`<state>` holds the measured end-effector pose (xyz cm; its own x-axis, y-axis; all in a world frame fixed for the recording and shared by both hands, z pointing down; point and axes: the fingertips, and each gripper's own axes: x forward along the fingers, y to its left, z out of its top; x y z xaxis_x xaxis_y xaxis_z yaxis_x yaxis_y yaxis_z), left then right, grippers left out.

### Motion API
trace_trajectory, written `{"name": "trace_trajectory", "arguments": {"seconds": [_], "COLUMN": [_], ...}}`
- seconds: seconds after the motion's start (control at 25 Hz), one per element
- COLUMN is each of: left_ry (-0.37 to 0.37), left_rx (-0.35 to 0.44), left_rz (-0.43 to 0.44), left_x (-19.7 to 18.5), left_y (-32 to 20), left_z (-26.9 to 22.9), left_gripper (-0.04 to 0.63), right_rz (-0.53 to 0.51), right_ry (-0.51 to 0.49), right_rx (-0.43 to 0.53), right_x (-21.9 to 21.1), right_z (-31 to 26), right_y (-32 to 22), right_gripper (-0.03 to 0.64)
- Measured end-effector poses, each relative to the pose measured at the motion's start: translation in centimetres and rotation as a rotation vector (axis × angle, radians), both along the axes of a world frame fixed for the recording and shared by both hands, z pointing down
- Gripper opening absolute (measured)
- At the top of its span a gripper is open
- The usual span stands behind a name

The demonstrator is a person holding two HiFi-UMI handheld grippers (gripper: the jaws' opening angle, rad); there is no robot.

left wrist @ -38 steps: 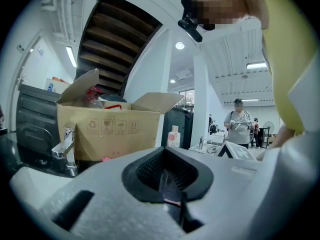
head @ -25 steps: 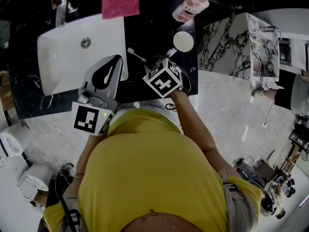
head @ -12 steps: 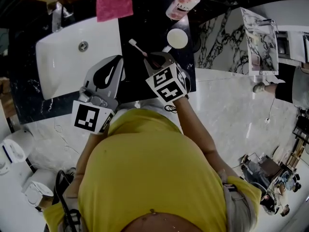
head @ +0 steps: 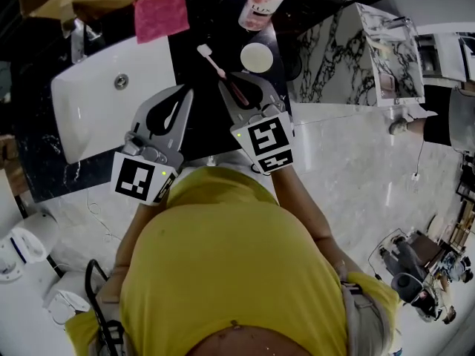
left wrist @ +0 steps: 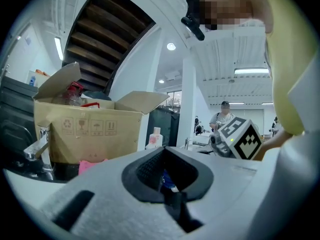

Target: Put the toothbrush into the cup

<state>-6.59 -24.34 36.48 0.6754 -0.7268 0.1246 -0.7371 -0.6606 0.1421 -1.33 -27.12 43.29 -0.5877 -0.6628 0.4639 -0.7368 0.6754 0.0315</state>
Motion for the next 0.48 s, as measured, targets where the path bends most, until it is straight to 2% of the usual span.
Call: {"name": "trace_trajectory", "arguments": {"seconds": [0.32,0.48], "left_ry": [0.007,0.011], "left_rx": [0.003,0.002], "left_rz": [0.047,0.064], "left_x": [2.3,3.2], "left_y": [0.1,-0.1], "left_z": [-0.3,-0.4], "left_gripper": [0.002,0.002], "right_rz": [0.099,0.141], "right_ry": [-0.113,-0.17], "right_rx": [0.179,0.229], "right_x": [2.2,3.4], "right_z": [-4.1,-4.9], "right_y": [-1.3,-1.9], "right_gripper": [0.06,0.06]}}
